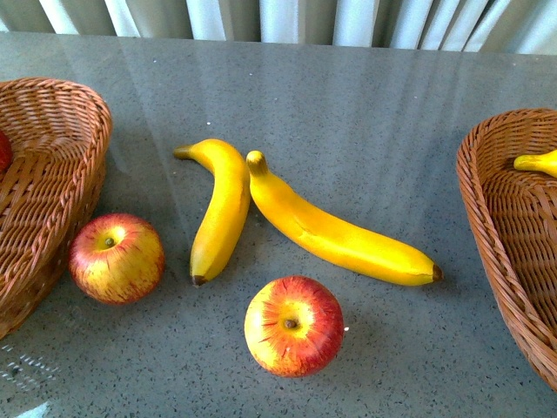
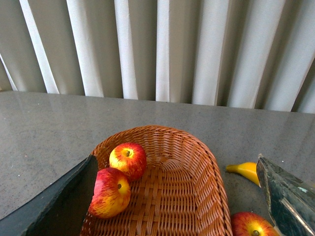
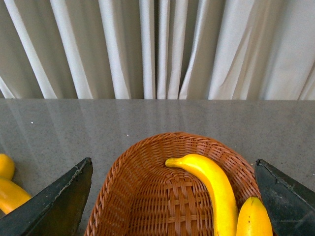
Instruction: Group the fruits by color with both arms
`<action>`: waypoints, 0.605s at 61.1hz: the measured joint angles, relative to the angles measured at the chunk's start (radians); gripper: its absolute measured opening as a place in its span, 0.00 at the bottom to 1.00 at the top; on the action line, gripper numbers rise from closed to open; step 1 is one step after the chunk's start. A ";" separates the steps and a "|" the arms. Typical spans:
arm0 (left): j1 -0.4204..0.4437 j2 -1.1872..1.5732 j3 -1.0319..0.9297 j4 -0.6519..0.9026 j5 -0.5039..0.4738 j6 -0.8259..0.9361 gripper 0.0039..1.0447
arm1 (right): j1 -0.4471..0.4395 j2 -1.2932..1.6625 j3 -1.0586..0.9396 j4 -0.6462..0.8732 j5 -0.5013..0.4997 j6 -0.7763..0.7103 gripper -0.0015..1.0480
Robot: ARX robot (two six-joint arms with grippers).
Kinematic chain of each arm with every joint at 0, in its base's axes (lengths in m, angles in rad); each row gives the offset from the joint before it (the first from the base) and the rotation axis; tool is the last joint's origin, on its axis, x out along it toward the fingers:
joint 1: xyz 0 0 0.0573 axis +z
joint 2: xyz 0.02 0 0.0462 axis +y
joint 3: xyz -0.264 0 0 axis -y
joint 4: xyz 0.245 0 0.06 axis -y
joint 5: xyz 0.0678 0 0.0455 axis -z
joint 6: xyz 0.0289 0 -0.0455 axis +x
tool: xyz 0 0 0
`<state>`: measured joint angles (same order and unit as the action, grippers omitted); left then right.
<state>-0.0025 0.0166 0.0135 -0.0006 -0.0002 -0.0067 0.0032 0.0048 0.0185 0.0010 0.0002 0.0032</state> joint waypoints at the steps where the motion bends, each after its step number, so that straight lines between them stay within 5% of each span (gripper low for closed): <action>1: 0.000 0.000 0.000 0.000 0.000 0.000 0.91 | 0.000 0.000 0.000 0.000 0.000 0.000 0.91; 37: 0.000 0.000 0.000 0.000 0.000 0.000 0.91 | 0.000 0.000 0.000 0.000 0.000 0.000 0.91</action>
<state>-0.0025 0.0166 0.0135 -0.0006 0.0002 -0.0067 0.0032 0.0048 0.0185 0.0010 0.0002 0.0032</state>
